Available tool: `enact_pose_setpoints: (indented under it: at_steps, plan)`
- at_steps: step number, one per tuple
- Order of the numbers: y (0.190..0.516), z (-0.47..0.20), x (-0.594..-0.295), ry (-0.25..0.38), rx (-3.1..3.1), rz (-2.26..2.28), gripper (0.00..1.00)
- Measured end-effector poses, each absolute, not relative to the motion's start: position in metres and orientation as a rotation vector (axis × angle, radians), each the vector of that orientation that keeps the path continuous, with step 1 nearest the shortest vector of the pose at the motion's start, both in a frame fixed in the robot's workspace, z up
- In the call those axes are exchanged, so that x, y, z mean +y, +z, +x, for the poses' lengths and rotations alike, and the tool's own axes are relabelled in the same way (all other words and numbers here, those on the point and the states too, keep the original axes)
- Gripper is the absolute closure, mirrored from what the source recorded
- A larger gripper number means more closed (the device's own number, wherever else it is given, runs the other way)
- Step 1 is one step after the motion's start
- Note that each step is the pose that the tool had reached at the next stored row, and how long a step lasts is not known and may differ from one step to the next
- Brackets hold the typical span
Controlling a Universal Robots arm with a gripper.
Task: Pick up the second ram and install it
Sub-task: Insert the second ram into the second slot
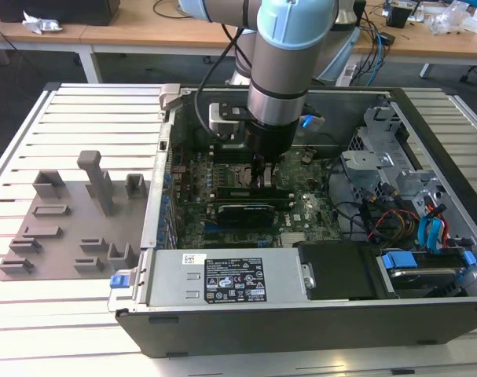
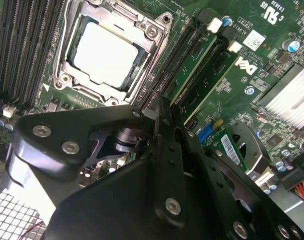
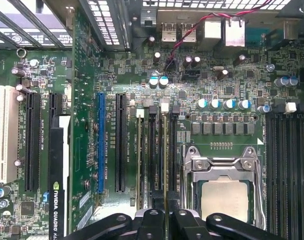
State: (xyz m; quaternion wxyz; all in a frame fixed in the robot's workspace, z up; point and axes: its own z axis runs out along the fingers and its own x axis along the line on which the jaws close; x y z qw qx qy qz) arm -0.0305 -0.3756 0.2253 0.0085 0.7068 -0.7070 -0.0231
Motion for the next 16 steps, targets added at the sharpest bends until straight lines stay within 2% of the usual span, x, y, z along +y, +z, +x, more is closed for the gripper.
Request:
enact_pose_setpoints:
  at_steps: [16]
  plan:
    - [0.2271,-0.0303,-0.3762,-0.083,-2.215,2.211,0.87]
